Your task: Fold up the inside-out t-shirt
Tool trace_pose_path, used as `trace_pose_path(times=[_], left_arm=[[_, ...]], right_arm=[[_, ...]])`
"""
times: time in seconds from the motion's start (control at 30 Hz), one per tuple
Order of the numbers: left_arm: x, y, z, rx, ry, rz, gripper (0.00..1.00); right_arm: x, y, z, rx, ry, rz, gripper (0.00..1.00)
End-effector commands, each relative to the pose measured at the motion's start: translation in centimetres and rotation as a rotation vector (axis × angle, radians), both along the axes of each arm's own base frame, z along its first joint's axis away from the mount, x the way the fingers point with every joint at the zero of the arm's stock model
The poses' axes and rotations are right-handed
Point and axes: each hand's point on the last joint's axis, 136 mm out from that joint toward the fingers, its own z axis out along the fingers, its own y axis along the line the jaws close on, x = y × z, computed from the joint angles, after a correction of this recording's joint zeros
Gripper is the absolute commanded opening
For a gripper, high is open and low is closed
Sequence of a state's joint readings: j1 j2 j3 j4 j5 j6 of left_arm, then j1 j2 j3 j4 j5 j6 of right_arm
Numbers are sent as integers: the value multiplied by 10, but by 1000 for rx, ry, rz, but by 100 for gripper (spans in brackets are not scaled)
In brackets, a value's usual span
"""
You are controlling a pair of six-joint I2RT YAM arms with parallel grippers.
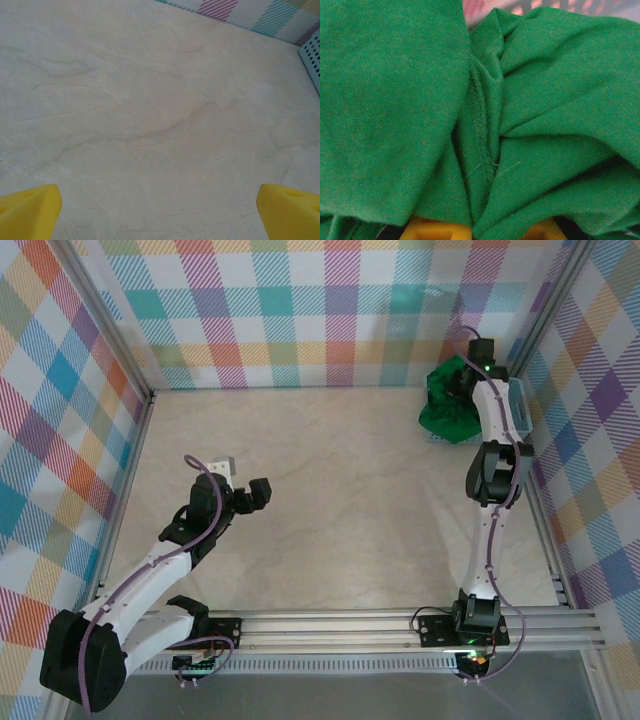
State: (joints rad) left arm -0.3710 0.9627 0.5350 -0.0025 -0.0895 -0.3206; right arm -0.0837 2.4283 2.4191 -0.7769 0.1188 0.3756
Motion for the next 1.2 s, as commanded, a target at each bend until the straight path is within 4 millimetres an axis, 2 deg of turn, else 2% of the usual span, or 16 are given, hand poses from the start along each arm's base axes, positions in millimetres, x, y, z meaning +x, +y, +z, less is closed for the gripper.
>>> trace_pose_path(times=[0.0, 0.3, 0.53, 0.6, 0.73, 0.83, 0.93, 1.0, 1.1, 1.17], left_arm=[[-7, -4, 7, -18, 0, -17, 100], [-15, 0, 9, -45, 23, 8, 100], [-15, -1, 10, -61, 35, 6, 100], [-16, -2, 11, -67, 34, 3, 100], [-17, -2, 11, -70, 34, 2, 100], [-18, -2, 11, -76, 38, 4, 100], [-19, -1, 11, -81, 42, 8, 100], [-20, 0, 12, -81, 45, 19, 100], [-22, 5, 13, -80, 56, 49, 100], [-24, 10, 13, -82, 61, 72, 100]], right_arm=[[-3, 5, 73, -33, -155, 44, 2], [-28, 25, 135, -16, -295, 96, 0], [-42, 47, 151, 69, -390, 133, 0], [-48, 49, 161, 81, -431, 123, 0], [-65, 68, 179, 118, -510, 161, 0], [-84, 90, 195, 116, -558, 218, 0], [-110, 126, 209, 79, -581, 303, 0], [-126, 149, 209, 60, -575, 362, 0], [-154, 187, 195, 38, -517, 458, 0], [-174, 211, 176, 15, -450, 516, 0]])
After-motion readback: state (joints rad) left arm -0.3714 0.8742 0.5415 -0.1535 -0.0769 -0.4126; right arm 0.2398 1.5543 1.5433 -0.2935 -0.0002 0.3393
